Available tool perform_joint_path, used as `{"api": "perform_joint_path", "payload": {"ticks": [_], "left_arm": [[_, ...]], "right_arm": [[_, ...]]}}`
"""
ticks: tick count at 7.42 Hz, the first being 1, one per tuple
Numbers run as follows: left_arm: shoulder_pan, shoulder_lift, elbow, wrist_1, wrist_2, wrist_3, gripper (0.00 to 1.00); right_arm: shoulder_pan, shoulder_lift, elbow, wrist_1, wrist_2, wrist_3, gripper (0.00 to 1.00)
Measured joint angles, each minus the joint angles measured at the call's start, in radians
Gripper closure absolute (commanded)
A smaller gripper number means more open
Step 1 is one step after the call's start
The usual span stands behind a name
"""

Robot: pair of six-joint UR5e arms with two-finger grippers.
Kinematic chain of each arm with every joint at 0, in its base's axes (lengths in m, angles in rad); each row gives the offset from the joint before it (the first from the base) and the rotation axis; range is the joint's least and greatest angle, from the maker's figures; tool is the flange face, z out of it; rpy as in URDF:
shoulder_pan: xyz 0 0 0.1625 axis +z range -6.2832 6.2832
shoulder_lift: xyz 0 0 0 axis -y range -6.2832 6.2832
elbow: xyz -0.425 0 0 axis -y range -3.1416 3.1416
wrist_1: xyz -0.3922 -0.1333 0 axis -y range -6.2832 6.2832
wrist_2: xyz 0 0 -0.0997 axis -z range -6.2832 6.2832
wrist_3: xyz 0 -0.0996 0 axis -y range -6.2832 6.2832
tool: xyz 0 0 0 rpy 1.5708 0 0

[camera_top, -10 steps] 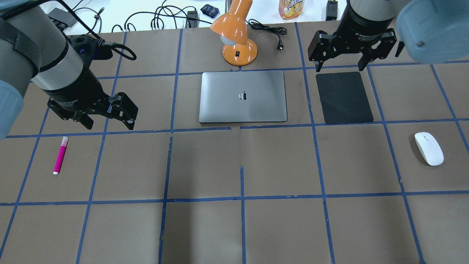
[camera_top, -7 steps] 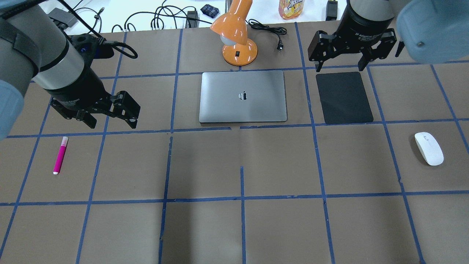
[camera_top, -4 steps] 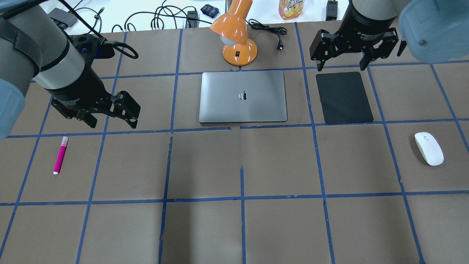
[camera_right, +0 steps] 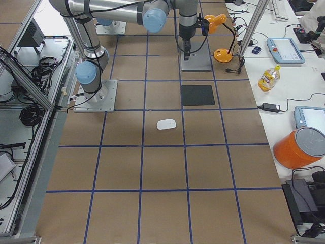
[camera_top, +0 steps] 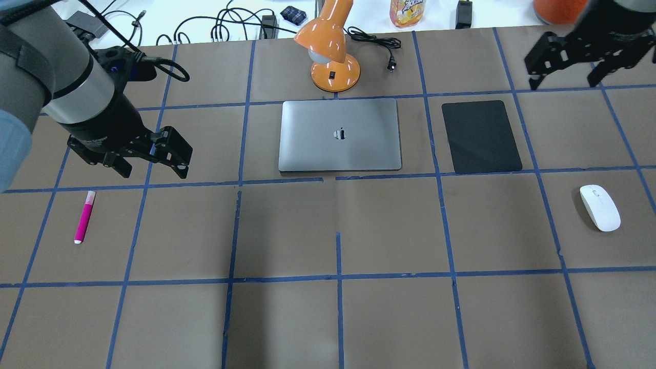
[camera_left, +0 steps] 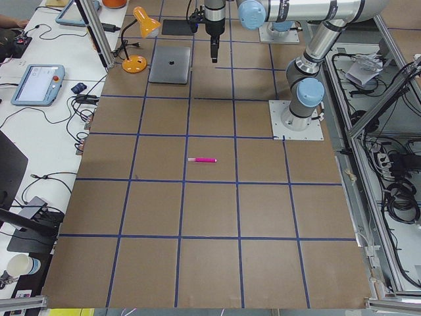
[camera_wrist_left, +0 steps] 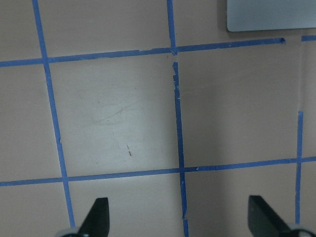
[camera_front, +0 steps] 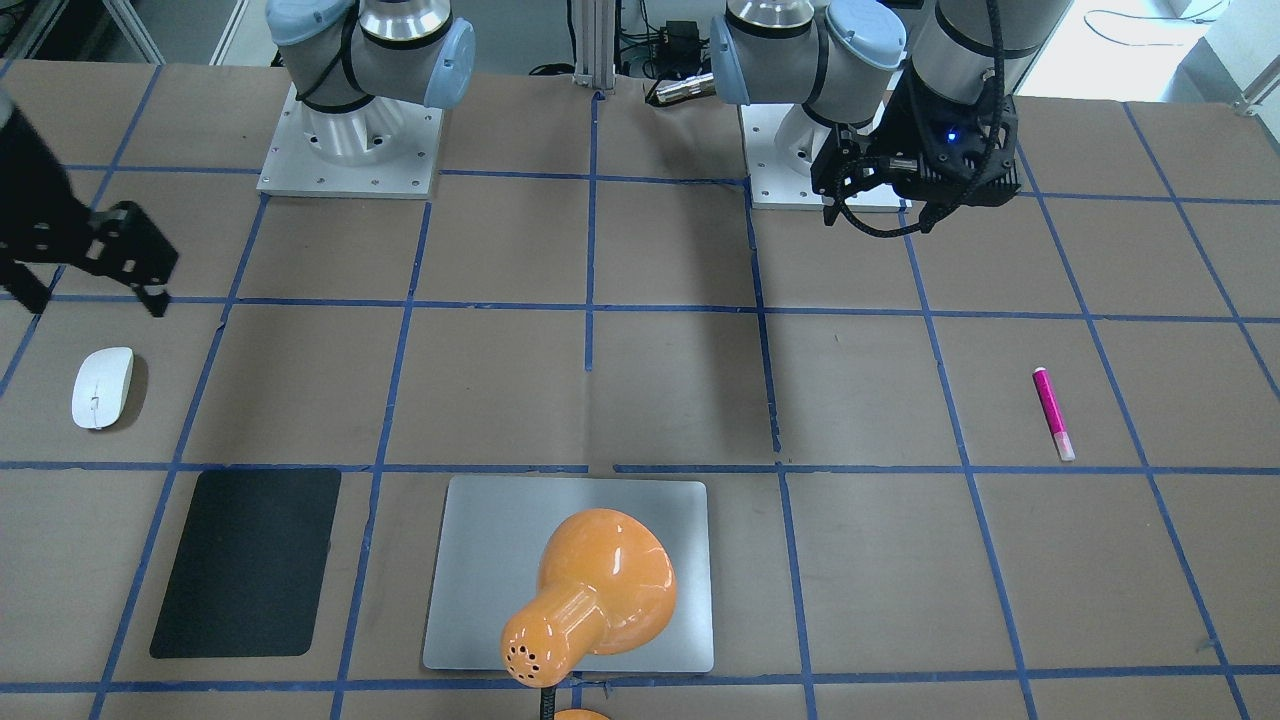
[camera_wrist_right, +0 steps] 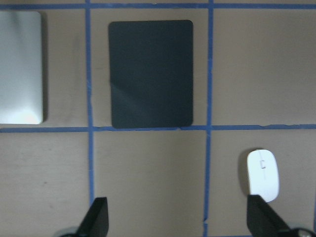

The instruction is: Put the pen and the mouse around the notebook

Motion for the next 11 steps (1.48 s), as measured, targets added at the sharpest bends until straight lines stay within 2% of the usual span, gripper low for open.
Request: {"api": "perform_joint_path", "payload": {"ticks": [2,4,6,9,11], "left_arm": [[0.048,-0.002,-0.002,0.008,0.003,0.015,0.0],[0.192,-0.011,-0.02,0.043,0.002,0.055,0.0],[0.351,-0.038,-0.11,0.181,0.005,0.123,0.0],[0.539,-0.079,-0.24,0.381,0.005,0.299,0.0],[0.62,-0.134,-0.272,0.444,0.005,0.395,0.0]], "right_arm": [[-0.17,0.003,0.085,-0.085,0.022,-0.18,0.0],[-0.295,0.008,0.227,-0.263,0.041,-0.336,0.0],[-0.394,0.035,0.353,-0.392,0.104,-0.463,0.0],[-0.419,0.225,0.431,-0.603,0.117,-0.564,0.0],[-0.419,0.29,0.445,-0.658,0.074,-0.573,0.0]]}}
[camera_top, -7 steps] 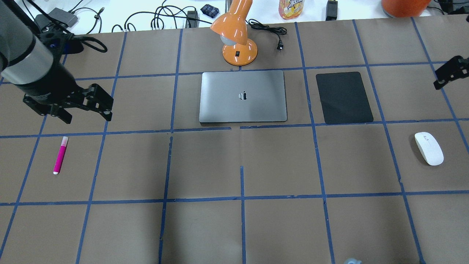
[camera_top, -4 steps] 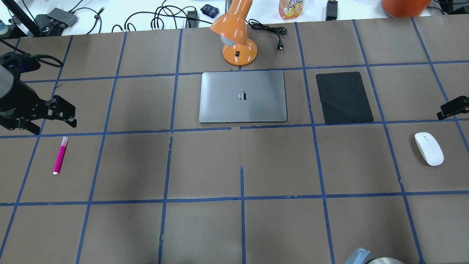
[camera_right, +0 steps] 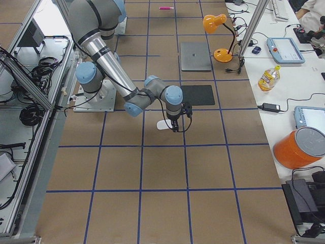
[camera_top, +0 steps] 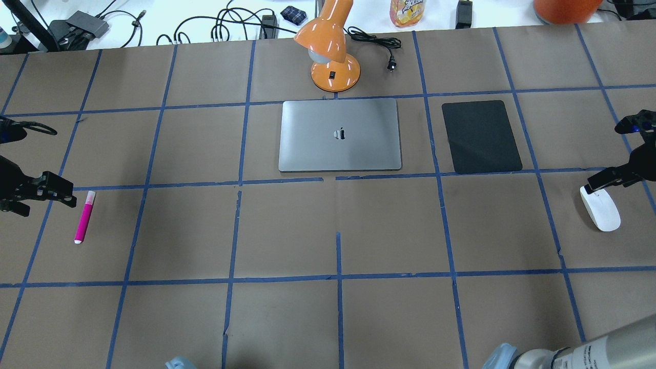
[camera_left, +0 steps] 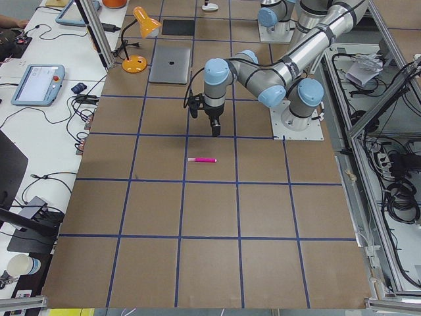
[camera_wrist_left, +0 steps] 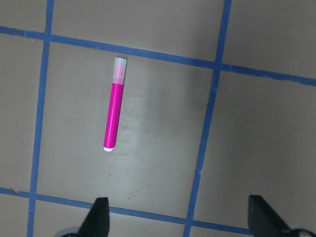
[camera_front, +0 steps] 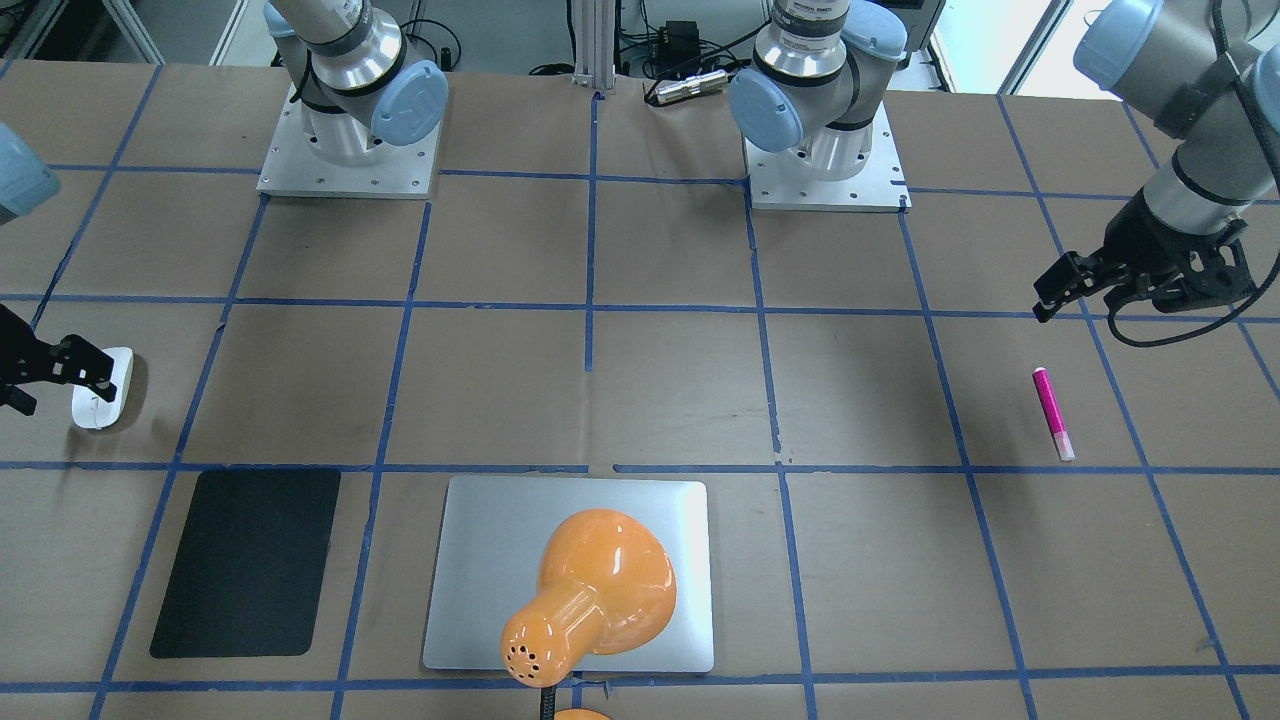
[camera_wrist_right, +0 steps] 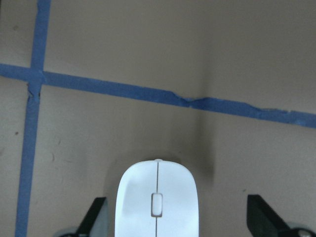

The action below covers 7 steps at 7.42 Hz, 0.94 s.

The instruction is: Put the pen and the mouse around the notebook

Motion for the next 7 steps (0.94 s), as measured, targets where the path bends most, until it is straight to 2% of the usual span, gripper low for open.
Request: {"api": "perform_joint_path", "payload": {"ticks": [3,4,5,6,7], "left_arm": [[0.032,-0.129,-0.006,0.164,0.0,0.083,0.0],[0.033,-0.174,-0.004,0.207,-0.001,0.104,0.0],[0.034,-0.214,-0.006,0.247,-0.001,0.113,0.0],[0.034,-0.249,-0.007,0.283,-0.002,0.119,0.0],[0.034,-0.277,-0.008,0.301,-0.004,0.123,0.0]], "right_arm": [[0.002,0.009,0.039,-0.005,-0.009,0.033,0.0],[0.002,0.007,0.053,-0.011,-0.012,0.042,0.13],[0.002,0.007,0.06,-0.015,-0.015,0.046,0.39],[0.002,0.006,0.062,-0.016,-0.019,0.053,0.49],[0.002,0.003,0.064,-0.015,-0.026,0.065,0.52]]}}
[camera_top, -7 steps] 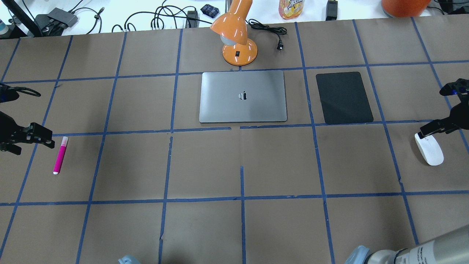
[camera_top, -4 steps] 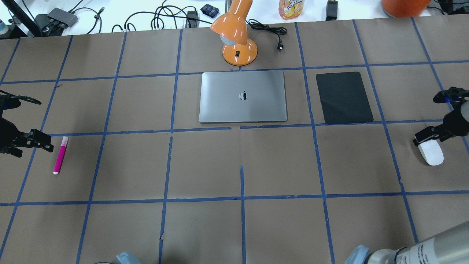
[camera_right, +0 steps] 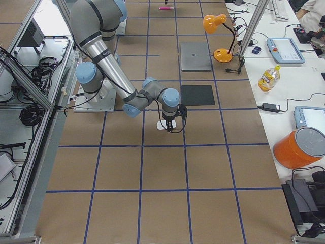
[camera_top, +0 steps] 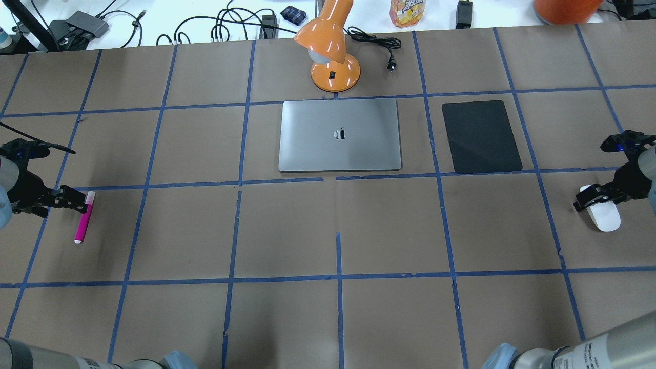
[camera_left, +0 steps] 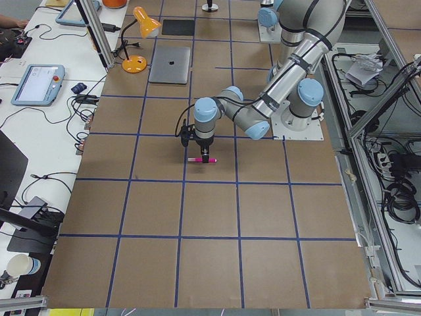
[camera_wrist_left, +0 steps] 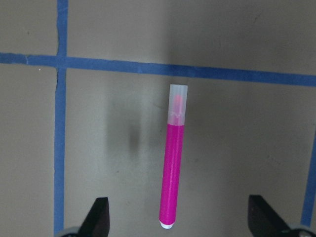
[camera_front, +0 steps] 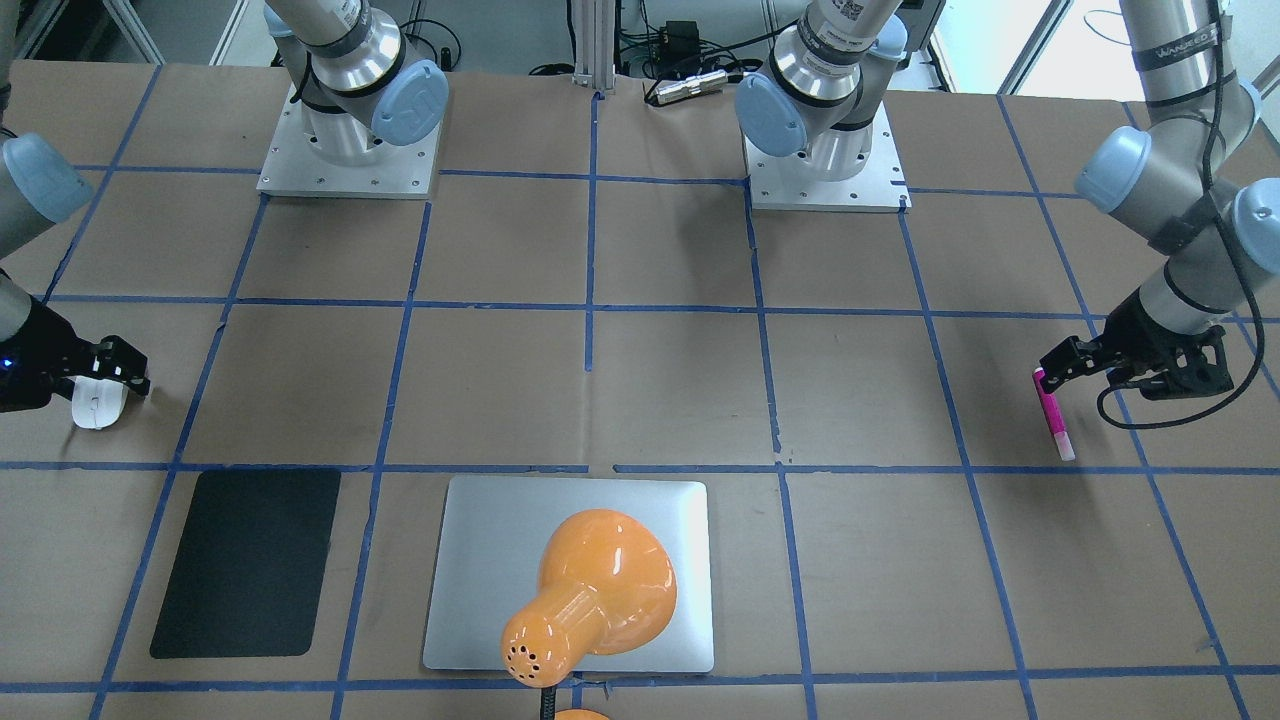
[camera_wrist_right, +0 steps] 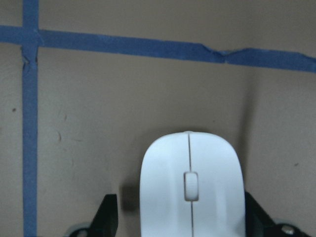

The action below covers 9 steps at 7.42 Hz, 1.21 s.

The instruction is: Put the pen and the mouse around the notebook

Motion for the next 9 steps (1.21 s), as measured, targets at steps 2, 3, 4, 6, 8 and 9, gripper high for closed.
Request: {"api": "perform_joint_path", "payload": {"ticks": [2,3,4,6,8,9], "left_arm": [[0.0,-0.046,0.0,0.011,-0.002,0.0,0.07],[0.0,-0.065,0.001,0.014,-0.002,0.0,0.25],[0.0,-0.078,0.003,0.016,0.0,0.003,0.29],[0.001,-0.092,0.007,0.016,0.003,0.006,0.41],[0.0,-0.098,0.009,0.016,0.005,0.006,0.87],[0.0,-0.099,0.011,0.015,0.005,0.005,1.0]], "right_arm": [[0.0,-0.006,-0.003,0.007,-0.008,0.021,0.54],[0.0,-0.008,-0.008,0.005,-0.008,0.028,0.54],[0.002,-0.01,-0.012,0.002,-0.005,0.041,0.53],[0.057,-0.015,-0.054,0.008,0.006,0.149,0.53],[0.219,-0.012,-0.134,0.021,0.007,0.36,0.52],[0.307,-0.004,-0.168,0.022,0.005,0.475,0.52]]}}
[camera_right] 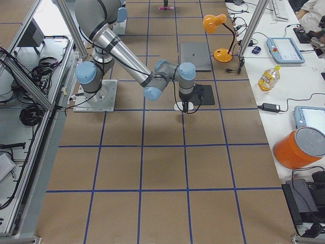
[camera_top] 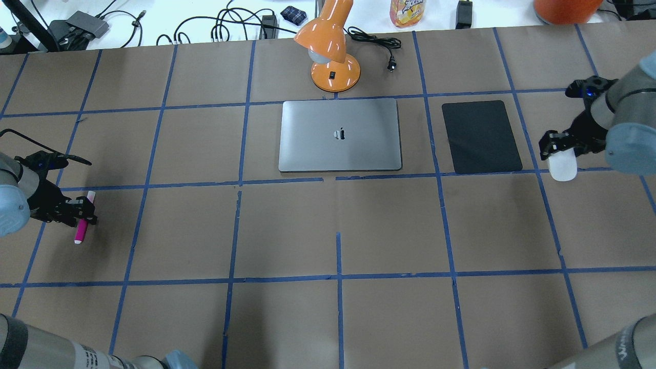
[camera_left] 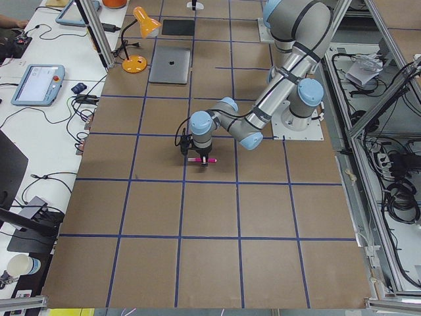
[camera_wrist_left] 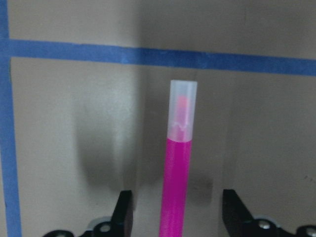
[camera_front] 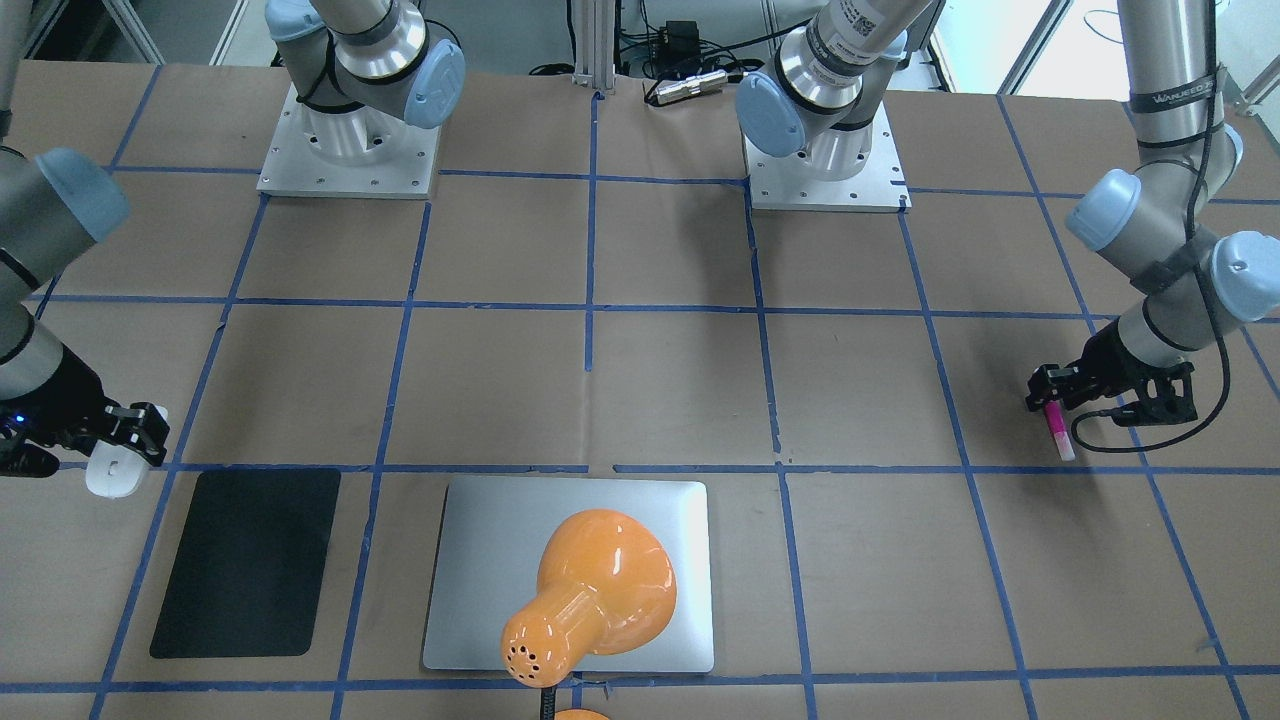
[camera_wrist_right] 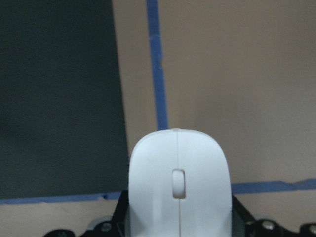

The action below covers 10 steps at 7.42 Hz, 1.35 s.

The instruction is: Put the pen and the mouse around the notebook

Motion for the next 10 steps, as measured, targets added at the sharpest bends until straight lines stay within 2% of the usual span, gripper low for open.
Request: {"api": "perform_joint_path", "payload": {"ticks": [2,5,6,8,9,10], "left_arm": [[0.0,-0.001,0.002,-0.001,-0.001,-0.003,1.0],[-0.005,0.015,0.014,-0.004,0.007,-0.021,1.0],[-0.026,0.031,0.038,-0.019,0.023,-0.074,1.0],[-0.122,0.063,0.081,-0.044,0.042,-0.296,1.0],[-0.189,0.075,0.087,-0.055,0.043,-0.437,1.0],[-0.259,0.086,0.085,-0.069,0.04,-0.596,1.0]], "right_arm": [[0.128,0.049,-0.052,-0.009,0.0,0.174,0.52],[0.178,0.157,-0.142,-0.008,0.005,0.221,0.51],[0.19,0.172,-0.157,-0.009,0.006,0.22,0.51],[0.201,0.202,-0.189,-0.009,0.006,0.213,0.48],[0.202,0.216,-0.199,-0.009,0.006,0.198,0.34],[0.202,0.226,-0.204,-0.008,0.005,0.183,0.0]]}}
